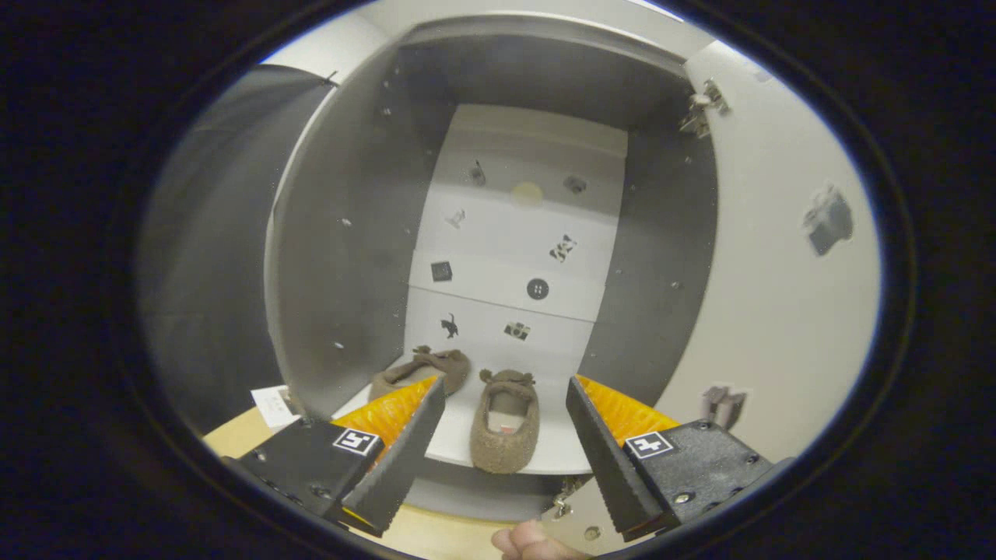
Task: Open the shoe cabinet door, grab the shoes and put them into the shoe cabinet, then close the shoe cabinet door.
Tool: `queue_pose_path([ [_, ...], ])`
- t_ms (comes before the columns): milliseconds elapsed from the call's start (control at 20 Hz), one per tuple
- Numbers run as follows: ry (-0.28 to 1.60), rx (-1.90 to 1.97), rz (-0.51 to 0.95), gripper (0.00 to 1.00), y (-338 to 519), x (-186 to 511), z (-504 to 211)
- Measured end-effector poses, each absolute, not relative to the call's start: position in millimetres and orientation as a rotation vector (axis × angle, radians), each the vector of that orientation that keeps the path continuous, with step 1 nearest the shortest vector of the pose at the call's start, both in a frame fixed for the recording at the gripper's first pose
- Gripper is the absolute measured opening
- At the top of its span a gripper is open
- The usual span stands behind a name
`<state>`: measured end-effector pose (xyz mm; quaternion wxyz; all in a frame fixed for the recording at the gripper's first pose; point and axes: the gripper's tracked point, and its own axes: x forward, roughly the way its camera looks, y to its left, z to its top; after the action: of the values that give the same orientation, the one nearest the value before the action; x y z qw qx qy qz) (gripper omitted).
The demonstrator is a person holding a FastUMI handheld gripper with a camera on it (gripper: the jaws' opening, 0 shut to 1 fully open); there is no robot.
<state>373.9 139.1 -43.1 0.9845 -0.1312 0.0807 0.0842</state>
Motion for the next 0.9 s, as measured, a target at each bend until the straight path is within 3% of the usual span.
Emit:
queue_pose_path([
  [450, 0.113, -0.251, 0.247, 1.0, 125.6, 162.9, 24.1],
  [900, -0.025, -0.224, 0.26, 1.0, 4.4, 8.1, 97.9],
])
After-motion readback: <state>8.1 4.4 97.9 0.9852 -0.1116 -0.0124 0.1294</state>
